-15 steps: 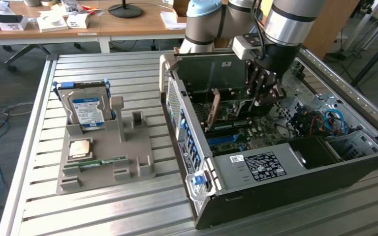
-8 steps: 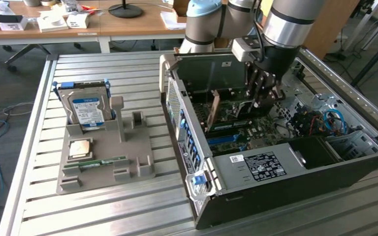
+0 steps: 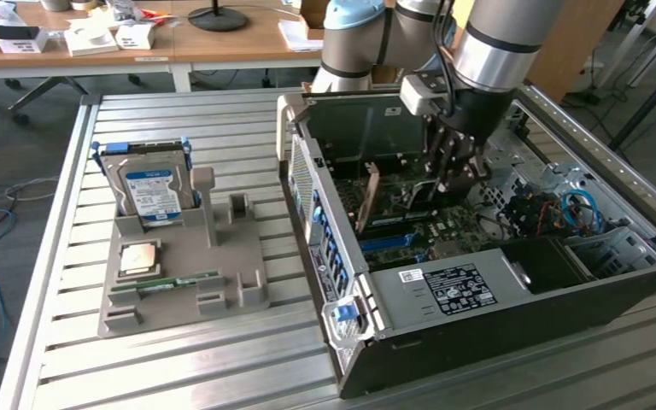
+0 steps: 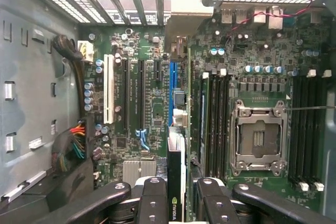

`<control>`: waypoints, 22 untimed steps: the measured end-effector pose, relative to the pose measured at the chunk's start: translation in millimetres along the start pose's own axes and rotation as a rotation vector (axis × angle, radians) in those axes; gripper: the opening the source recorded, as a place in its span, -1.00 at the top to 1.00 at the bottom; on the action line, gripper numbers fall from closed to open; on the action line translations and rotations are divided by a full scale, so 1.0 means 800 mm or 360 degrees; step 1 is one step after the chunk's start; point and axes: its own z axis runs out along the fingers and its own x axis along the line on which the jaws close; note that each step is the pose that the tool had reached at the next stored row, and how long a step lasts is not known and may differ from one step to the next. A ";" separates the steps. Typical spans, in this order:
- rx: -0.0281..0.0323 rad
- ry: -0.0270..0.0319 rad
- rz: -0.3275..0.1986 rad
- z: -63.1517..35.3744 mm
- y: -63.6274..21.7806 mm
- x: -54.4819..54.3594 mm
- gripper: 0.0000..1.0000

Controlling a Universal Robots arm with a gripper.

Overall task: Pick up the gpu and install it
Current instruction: 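Insert the gpu into the slot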

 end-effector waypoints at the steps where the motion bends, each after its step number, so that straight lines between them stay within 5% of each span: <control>1: 0.00000 -0.00001 0.0000 0.002 0.000 0.000 0.47; 22: -0.00001 0.00003 0.0000 0.025 0.000 0.000 0.47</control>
